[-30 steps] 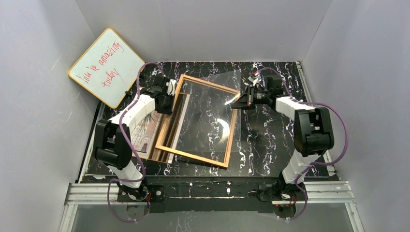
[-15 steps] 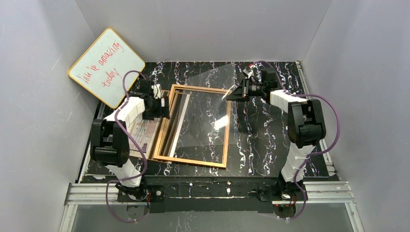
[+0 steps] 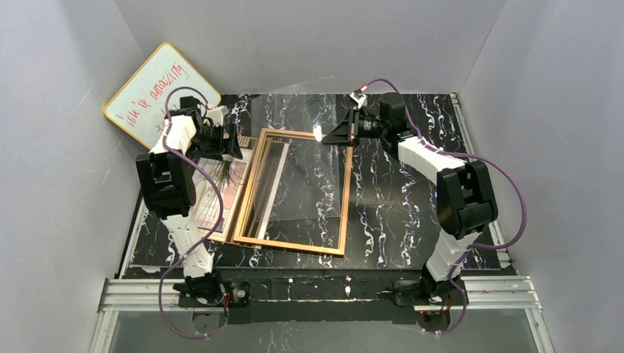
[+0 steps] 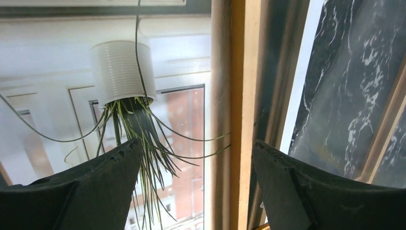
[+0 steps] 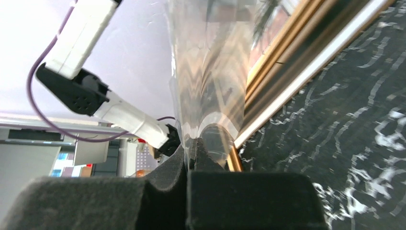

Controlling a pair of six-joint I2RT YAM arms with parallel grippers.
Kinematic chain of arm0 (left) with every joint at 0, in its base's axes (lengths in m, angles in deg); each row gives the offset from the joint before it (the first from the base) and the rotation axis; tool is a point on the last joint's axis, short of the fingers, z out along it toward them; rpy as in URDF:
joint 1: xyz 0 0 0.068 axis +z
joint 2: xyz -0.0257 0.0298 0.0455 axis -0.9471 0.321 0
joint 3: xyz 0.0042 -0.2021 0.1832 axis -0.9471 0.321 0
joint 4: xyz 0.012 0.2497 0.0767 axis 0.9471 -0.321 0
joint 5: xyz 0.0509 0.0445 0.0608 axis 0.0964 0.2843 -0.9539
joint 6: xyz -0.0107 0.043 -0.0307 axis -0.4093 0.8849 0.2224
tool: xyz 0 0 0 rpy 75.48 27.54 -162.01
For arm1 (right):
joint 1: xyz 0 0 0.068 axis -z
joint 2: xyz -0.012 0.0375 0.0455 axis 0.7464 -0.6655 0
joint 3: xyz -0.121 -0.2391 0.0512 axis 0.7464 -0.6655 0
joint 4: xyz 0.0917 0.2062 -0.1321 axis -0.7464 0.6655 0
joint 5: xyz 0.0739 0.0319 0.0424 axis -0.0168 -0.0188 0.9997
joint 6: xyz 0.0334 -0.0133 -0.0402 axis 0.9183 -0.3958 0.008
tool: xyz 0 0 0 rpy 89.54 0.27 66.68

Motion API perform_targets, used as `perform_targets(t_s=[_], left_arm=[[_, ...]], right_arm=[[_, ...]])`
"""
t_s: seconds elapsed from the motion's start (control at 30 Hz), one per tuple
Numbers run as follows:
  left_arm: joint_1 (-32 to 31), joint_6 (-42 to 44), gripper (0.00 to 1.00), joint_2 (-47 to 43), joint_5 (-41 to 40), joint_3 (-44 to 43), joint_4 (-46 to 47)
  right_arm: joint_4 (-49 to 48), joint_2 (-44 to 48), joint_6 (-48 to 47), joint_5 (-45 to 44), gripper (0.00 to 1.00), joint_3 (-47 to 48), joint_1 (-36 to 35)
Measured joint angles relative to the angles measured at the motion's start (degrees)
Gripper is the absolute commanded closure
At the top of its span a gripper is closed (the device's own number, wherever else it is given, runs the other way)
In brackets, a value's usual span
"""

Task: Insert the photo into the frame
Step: Place the photo frame item in the photo frame.

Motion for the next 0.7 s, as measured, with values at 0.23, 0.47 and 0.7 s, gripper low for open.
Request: perform_targets(t_s=[0.23, 0.47, 0.7], left_arm=[[1.77, 3.96, 0.23, 2.29, 3.19, -0.26, -4.28], [2.10, 4.83, 0.31, 2.27, 3.10, 2.25, -3.45], [2.10, 5.14, 0.35, 2.23, 2.93, 4.09, -3.04]], right_arm=[[-10.36, 1.68, 9.07, -1.51, 0.99, -1.46, -3.19], [-19.19, 2.14, 16.57, -2.75, 0.99, -8.46, -3.06], [-29.14, 0.70, 23.89, -3.15, 0.99, -18.12, -3.06]])
